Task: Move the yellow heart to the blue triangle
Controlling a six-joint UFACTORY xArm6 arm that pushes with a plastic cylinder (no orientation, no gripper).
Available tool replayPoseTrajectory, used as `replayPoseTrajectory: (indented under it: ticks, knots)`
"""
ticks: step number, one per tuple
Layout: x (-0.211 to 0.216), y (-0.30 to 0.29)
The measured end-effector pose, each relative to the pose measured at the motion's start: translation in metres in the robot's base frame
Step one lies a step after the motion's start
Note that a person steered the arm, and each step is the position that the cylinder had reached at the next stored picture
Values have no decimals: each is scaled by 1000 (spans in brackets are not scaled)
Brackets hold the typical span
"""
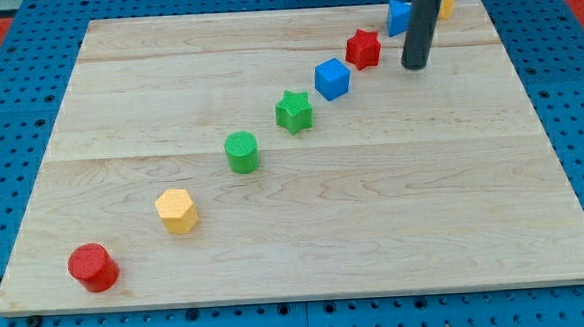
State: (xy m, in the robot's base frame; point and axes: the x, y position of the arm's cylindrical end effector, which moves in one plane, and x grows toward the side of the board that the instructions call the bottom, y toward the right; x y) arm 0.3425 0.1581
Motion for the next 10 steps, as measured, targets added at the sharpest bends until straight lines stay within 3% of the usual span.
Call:
replayPoseTrajectory:
  ticks: [1,2,6,8,10]
  knots:
    - [43,1]
    - [59,8]
    - [-45,136]
    - [-151,131]
    - [-151,40]
